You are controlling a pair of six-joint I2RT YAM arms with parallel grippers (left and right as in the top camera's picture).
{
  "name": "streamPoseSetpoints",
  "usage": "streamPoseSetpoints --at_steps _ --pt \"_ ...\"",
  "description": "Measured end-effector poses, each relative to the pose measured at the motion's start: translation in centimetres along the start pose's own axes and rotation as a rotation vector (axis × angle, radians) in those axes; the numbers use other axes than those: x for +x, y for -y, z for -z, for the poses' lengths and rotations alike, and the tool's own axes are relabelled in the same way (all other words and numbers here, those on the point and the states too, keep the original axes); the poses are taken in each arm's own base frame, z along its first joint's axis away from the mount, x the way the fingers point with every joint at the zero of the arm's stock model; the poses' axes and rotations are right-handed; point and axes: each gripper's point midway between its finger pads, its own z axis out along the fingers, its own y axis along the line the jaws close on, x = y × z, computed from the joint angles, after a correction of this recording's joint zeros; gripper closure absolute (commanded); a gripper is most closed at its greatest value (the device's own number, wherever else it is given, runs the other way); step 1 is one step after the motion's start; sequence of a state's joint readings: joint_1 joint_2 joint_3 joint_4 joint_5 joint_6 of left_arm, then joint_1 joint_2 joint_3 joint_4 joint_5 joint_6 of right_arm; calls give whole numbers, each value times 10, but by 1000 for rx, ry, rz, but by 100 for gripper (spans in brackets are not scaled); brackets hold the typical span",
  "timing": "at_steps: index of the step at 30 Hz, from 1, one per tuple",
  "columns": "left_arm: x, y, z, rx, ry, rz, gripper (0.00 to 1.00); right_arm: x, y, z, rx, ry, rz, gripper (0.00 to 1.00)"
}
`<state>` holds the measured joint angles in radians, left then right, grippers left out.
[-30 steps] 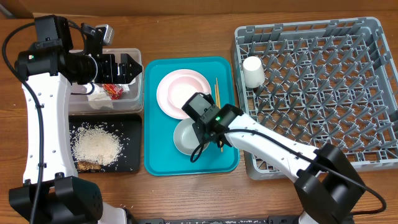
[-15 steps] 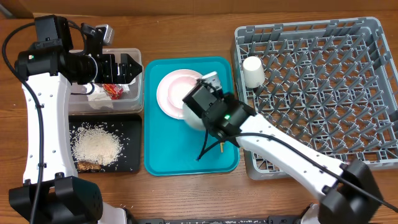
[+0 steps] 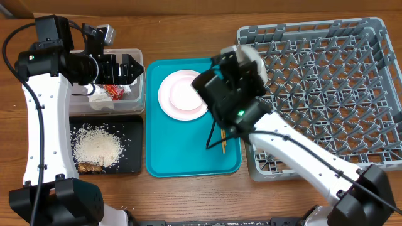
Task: Sort waste into correct bins and load items into the dishwasher
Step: 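Lift the white bowl with the right gripper and carry it to the rack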
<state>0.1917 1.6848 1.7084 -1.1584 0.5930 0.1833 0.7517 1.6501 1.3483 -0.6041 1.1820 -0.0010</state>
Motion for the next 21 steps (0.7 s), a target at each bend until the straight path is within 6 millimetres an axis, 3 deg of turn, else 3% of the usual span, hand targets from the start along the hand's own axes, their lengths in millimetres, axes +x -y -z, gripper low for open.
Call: streamPoseSetpoints --at_steps 9,21 --pt "0 0 0 0 0 0 0 18 75 -69 212 -113 -97 96" --pt "0 0 0 0 0 0 0 57 173 -153 326 -226 -151 96"
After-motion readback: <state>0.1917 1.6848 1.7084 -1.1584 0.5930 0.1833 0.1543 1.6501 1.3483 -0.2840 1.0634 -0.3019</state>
